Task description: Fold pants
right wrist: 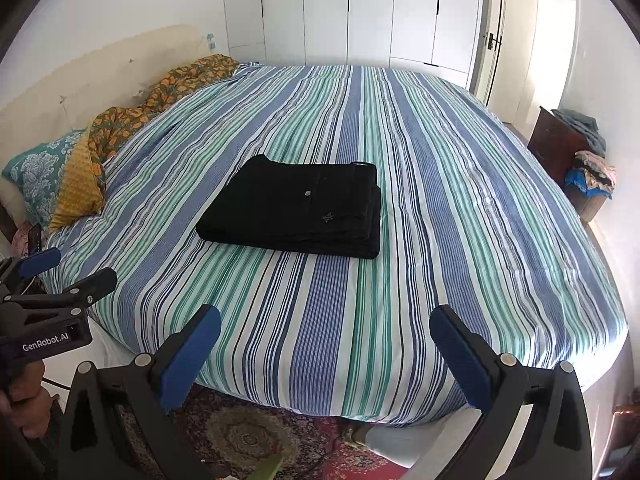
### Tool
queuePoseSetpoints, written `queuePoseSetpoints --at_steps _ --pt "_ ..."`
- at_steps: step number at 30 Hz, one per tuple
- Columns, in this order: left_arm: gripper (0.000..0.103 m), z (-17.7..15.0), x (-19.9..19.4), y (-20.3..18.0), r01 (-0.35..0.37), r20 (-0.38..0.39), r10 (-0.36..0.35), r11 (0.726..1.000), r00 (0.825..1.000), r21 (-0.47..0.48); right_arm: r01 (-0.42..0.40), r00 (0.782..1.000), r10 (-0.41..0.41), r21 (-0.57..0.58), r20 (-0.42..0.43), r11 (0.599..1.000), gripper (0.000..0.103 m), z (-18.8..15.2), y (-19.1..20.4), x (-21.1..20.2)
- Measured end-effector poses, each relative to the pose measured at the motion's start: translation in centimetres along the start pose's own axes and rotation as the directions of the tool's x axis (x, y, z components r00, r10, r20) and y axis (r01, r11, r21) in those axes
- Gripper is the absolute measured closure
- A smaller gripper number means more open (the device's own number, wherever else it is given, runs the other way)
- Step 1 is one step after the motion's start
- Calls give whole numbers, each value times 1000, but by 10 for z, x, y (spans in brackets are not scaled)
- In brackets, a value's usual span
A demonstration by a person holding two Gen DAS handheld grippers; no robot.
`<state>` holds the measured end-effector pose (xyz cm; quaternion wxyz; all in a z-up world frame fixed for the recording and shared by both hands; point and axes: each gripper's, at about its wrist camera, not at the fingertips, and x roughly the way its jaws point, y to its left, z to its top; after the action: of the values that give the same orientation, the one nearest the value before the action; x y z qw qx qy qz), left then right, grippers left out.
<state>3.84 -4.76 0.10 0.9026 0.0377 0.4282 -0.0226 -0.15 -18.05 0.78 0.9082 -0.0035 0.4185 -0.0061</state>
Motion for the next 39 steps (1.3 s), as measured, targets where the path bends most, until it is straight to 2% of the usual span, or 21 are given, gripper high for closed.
queuePoseSetpoints --at_steps 19,30,39 --pt "1 -2 -1 3 0 -33 0 1000 999 -19 -1 1000 1 -11 17 1000 0 2 14 -10" --pt "1 -2 -3 2 7 -35 -7 1000 999 -12 -10 1000 9 19 20 1000 0 0 9 -11" --pt "1 -3 -3 -3 -15 -37 15 1000 999 -2 -8 999 7 39 38 999 0 1 6 -15"
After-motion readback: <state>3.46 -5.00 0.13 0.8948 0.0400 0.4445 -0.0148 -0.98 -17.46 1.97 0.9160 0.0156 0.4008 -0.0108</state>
